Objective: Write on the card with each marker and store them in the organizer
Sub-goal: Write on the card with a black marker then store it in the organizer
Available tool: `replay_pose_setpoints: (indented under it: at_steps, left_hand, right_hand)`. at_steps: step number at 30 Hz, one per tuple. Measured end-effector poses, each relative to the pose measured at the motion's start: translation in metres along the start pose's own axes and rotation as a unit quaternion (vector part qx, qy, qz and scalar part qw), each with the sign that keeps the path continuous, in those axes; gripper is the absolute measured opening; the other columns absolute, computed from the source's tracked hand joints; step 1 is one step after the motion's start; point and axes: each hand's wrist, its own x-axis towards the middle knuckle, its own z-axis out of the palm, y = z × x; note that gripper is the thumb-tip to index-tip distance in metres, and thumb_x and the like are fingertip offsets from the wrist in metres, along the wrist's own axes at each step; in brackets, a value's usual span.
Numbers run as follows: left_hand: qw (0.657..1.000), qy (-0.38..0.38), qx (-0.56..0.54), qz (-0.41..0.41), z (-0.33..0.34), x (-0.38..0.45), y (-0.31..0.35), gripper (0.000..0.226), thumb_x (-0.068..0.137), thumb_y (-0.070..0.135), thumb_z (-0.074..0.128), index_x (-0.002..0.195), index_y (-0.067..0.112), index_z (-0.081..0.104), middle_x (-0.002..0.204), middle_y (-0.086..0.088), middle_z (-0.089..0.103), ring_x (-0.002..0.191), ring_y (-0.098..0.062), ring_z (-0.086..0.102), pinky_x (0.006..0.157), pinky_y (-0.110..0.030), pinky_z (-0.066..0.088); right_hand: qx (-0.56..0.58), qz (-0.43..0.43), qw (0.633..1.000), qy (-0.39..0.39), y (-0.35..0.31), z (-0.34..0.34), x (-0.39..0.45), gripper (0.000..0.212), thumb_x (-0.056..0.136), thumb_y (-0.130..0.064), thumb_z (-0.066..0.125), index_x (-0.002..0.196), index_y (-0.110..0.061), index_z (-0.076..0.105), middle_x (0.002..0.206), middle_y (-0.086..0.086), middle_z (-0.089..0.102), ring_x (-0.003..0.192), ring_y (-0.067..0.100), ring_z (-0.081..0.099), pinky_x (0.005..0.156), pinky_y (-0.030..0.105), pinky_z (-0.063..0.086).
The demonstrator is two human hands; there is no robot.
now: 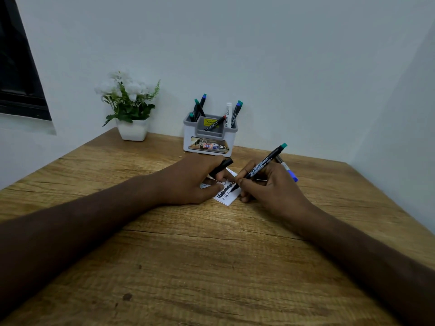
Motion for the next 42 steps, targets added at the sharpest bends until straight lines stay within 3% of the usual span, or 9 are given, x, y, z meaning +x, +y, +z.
replay_pose_setpoints:
  at_steps: [7,11,16,27,35,42]
  left_hand:
    - [1.0,-0.003,0.0,-0.004,-0.0008,-0.0002,0.001,0.039,0.097,0.031,0.07,0.084,0.047,0.037,0.082,0.024,0.052,0.084,0.003,0.055,0.067,-0.008,0.036]
    - [1.0,-0.005,0.001,-0.006,-0.0012,0.0,0.0011,0.036,0.097,0.032,0.07,0.085,0.046,0.039,0.084,0.023,0.053,0.085,0.002,0.055,0.067,-0.009,0.036]
    - [1.0,-0.003,0.004,-0.005,-0.0006,-0.0003,0.001,0.037,0.096,0.031,0.071,0.085,0.047,0.039,0.084,0.025,0.052,0.086,0.007,0.055,0.069,-0.007,0.037]
    - [1.0,-0.004,-0.002,-0.009,-0.001,-0.0001,0.0006,0.04,0.097,0.029,0.072,0.088,0.049,0.039,0.084,0.029,0.051,0.087,0.016,0.053,0.071,-0.003,0.037]
    - [1.0,-0.01,0.009,-0.01,-0.0025,-0.0004,0.0023,0.035,0.098,0.032,0.069,0.086,0.045,0.039,0.084,0.024,0.053,0.086,0.006,0.055,0.069,-0.006,0.037]
    - [0.999,-0.023,0.016,-0.023,-0.0029,-0.0017,0.004,0.028,0.098,0.033,0.067,0.088,0.041,0.042,0.084,0.022,0.054,0.086,0.004,0.055,0.067,-0.01,0.037]
  right_hand:
    - [0.011,0.009,1.0,0.003,0.0002,-0.0004,-0.0002,0.006,0.099,-0.011,0.07,0.1,-0.012,0.075,0.083,0.007,0.081,0.071,0.016,0.077,0.075,0.032,0.065]
    - [0.003,0.014,1.0,0.005,0.0012,0.0005,0.0008,0.006,0.099,-0.015,0.072,0.103,-0.014,0.077,0.086,0.006,0.082,0.074,0.017,0.079,0.078,0.036,0.067]
    - [0.029,0.024,0.999,0.002,0.001,-0.0012,0.0001,0.007,0.1,-0.011,0.069,0.103,-0.012,0.076,0.079,0.005,0.08,0.07,0.015,0.077,0.074,0.031,0.063]
    - [0.053,0.027,0.998,0.018,0.0049,-0.0016,0.0027,0.008,0.099,-0.008,0.068,0.104,-0.01,0.074,0.08,0.008,0.081,0.075,0.02,0.078,0.087,0.044,0.067]
    - [0.078,0.041,0.996,0.026,0.0049,-0.0017,0.0035,0.009,0.1,-0.004,0.067,0.101,-0.01,0.075,0.079,0.01,0.081,0.072,0.019,0.078,0.079,0.036,0.065]
    - [0.068,0.031,0.996,0.039,0.0051,-0.0013,0.0036,0.007,0.099,-0.005,0.067,0.099,-0.006,0.074,0.08,0.011,0.08,0.073,0.023,0.078,0.083,0.043,0.067]
